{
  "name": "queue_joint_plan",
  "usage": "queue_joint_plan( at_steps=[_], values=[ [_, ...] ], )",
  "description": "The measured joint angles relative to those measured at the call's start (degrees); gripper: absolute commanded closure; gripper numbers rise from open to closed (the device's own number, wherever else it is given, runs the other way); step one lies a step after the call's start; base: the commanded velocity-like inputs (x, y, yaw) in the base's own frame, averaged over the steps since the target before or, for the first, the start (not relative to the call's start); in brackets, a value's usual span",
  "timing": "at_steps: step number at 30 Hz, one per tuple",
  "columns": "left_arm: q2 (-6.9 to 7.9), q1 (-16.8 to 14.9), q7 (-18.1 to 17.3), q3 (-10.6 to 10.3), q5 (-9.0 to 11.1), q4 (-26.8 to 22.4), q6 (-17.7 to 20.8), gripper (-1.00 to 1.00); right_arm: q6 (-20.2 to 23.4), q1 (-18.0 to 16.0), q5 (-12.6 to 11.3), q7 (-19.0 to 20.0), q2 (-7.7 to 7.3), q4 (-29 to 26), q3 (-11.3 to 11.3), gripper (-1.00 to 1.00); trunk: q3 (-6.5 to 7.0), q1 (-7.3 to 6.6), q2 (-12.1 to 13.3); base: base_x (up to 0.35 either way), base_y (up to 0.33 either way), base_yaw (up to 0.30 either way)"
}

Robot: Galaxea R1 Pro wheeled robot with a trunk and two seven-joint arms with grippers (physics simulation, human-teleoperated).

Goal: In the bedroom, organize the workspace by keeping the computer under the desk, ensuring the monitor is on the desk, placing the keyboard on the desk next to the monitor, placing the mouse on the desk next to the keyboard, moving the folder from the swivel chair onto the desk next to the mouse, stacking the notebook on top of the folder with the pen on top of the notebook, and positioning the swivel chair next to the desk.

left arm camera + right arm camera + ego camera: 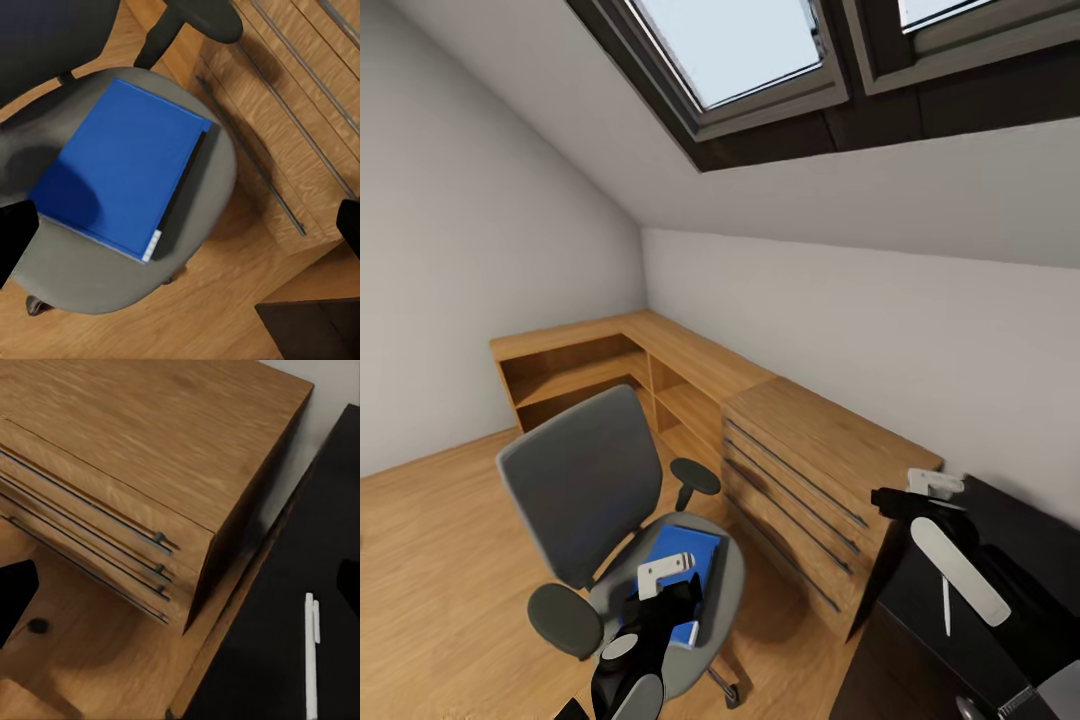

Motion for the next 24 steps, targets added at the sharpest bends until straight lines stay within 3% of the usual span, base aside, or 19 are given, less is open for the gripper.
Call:
queue_joint_plan(
  at_steps=[15, 20, 24],
  values=[
    [0.04, 0.00, 0.00, 0.06, -0.17, 0.00, -0.06, -1.00, -0.27, 0.19, -0.05, -0.48, 0.30, -0.36, 0.87, -1.00, -0.70, 0.00, 0.00, 0.000, 0.000, 0.233],
    [1.00, 0.00, -0.01, 0.03, -0.20, -0.12, -0.12, -1.00, -0.35, 0.20, -0.05, -0.23, 0.37, -0.50, 4.06, -1.00, -0.91, 0.00, 0.00, 0.000, 0.000, 0.240],
    [1.17, 0.00, -0.01, 0.02, -0.20, -0.16, -0.15, -1.00, -0.34, 0.20, -0.04, 0.30, 0.27, -0.83, 5.16, -1.00, -1.08, 0.00, 0.00, 0.000, 0.000, 0.214]
  ],
)
